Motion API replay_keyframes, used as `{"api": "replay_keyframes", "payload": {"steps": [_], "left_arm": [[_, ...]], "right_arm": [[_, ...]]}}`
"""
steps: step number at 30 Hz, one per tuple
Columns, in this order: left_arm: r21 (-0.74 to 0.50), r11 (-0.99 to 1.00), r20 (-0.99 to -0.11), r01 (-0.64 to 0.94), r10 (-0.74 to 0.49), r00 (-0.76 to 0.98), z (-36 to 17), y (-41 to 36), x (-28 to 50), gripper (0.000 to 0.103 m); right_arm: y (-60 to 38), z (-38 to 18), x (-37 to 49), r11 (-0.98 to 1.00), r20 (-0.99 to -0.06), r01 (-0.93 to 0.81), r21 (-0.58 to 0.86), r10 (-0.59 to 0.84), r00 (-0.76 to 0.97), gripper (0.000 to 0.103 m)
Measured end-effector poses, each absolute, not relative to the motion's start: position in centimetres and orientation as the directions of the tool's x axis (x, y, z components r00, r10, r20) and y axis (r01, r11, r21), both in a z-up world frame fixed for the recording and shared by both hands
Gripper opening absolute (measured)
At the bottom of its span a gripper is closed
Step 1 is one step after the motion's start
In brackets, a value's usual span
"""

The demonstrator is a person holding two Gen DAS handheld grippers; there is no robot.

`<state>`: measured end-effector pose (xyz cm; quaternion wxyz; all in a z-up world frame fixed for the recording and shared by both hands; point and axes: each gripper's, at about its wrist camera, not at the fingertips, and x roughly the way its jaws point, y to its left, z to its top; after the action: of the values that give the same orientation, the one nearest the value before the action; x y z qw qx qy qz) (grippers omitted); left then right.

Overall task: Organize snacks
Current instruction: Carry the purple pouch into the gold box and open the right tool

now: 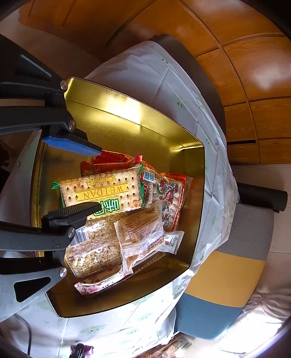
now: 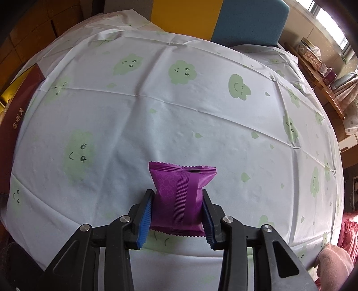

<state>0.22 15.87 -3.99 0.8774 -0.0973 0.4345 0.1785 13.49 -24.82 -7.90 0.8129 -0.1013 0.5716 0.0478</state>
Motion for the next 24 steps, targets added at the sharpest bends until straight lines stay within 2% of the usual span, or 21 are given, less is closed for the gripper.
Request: {"api": "replay_keyframes", "payload": {"steps": [5, 17, 24], "left_arm": [[-0.021, 0.916, -0.797, -0.401, 0.227, 0.56, -3.9, 16.1, 0.1, 0.044], [-0.024, 0.91, -0.786, -0.414, 0.238, 0.57, -3.7, 16.8, -0.3, 0.044], [-0.027, 0.898, -0.78, -0.438, 0.255, 0.571, -3.6, 17.7, -0.5, 0.044]], "right_arm": [[-21.8, -5.8, 12.4, 0.963, -0.926, -0.268, -0.034, 0.071, 0.371, 0.04], [-6.4, -0.8, 8.0, 0.76, -0.846, -0.636, 0.136, 0.423, 0.325, 0.04], [0.8, 0.3, 9.1, 0.68, -0.829, -0.721, 0.133, 0.475, 0.296, 0.04]]}}
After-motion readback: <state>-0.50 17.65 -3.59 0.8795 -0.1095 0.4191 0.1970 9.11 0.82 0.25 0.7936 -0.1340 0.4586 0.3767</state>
